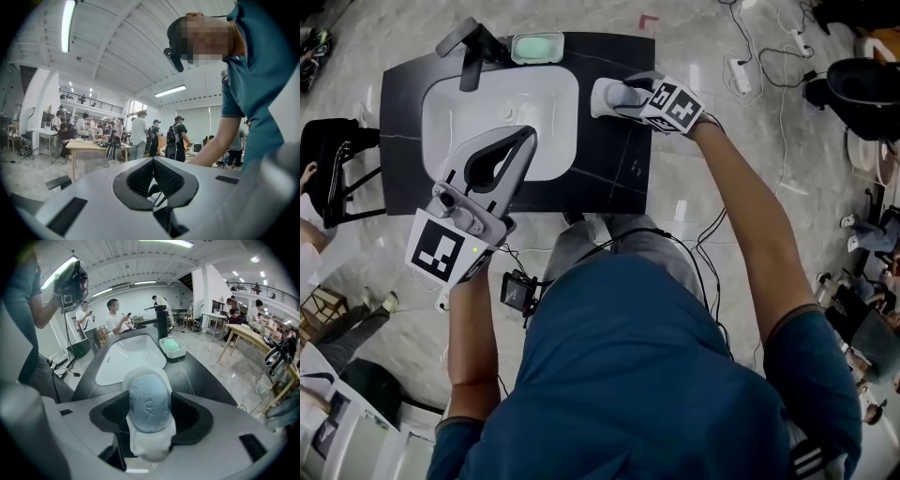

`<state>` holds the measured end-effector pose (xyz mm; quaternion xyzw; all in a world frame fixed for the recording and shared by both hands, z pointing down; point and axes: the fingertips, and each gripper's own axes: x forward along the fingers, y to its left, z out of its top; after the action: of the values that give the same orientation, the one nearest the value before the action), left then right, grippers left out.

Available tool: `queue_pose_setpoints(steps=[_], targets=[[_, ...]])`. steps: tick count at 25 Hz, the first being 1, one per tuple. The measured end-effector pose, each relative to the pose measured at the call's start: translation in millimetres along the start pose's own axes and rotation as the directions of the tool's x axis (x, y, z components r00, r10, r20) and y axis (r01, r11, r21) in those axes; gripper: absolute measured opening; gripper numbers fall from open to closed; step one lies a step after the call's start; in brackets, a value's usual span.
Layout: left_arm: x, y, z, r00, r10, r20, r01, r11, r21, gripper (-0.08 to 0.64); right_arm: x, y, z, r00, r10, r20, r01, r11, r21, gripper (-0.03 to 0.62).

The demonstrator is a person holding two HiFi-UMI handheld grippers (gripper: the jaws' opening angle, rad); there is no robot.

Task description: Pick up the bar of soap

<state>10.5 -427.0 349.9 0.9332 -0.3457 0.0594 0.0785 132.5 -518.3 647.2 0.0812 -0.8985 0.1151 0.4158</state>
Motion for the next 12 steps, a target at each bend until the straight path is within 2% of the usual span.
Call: queue_pose_setpoints(steps=[5,12], targets=[[1.6,-0.5,-2.3,1.0,-0.004,-0.002,0.004,1.0,-0.007,0.003,-2.6,-2.8,1.5,0.997,0.021,0.07,-0.023,0.999,0.025,0.276],[3.6,-1.0,2.3,1.0,-0.012,0.012,0.012,1.0,0.002,0.003,-4.6,-2.0,3.0,0.998,-0.008,0.064,0.006,1.0,0.022,0.269]])
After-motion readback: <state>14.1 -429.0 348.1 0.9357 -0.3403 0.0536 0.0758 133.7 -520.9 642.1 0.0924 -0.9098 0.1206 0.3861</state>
